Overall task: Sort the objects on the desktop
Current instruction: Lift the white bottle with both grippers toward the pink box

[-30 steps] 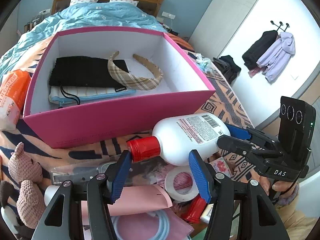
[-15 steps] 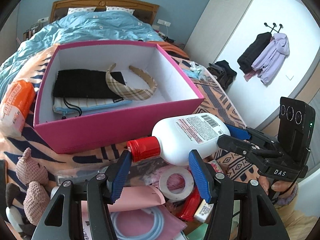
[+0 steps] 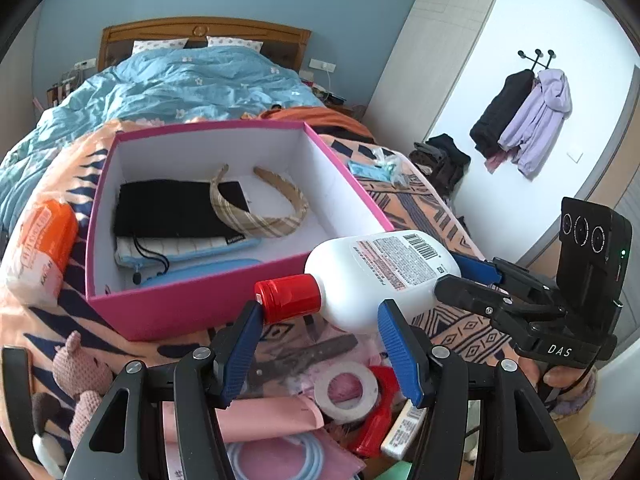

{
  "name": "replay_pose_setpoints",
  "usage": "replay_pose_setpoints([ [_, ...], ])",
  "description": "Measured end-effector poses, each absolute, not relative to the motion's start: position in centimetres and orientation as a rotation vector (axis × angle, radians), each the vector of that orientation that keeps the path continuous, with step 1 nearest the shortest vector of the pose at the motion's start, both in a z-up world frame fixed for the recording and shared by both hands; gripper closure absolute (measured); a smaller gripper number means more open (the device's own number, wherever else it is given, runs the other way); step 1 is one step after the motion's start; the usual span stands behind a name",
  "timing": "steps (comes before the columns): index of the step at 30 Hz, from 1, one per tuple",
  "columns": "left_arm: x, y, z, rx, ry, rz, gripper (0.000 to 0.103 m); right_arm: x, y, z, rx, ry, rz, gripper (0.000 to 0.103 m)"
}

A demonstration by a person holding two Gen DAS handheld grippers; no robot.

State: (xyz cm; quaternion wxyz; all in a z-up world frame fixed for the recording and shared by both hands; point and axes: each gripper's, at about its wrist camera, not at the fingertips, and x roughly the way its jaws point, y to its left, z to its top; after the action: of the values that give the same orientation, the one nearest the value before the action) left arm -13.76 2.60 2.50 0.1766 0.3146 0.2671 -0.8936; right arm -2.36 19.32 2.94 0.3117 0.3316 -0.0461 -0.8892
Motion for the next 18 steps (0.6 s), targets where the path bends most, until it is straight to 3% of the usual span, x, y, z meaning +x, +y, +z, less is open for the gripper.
replay_pose_setpoints([
  [18,-14.9,0.0,2.7,0.859,0.778,-2.51,0.042,-5.1,18.9,3.4,0.873,-0.111,-2.339,0.048],
])
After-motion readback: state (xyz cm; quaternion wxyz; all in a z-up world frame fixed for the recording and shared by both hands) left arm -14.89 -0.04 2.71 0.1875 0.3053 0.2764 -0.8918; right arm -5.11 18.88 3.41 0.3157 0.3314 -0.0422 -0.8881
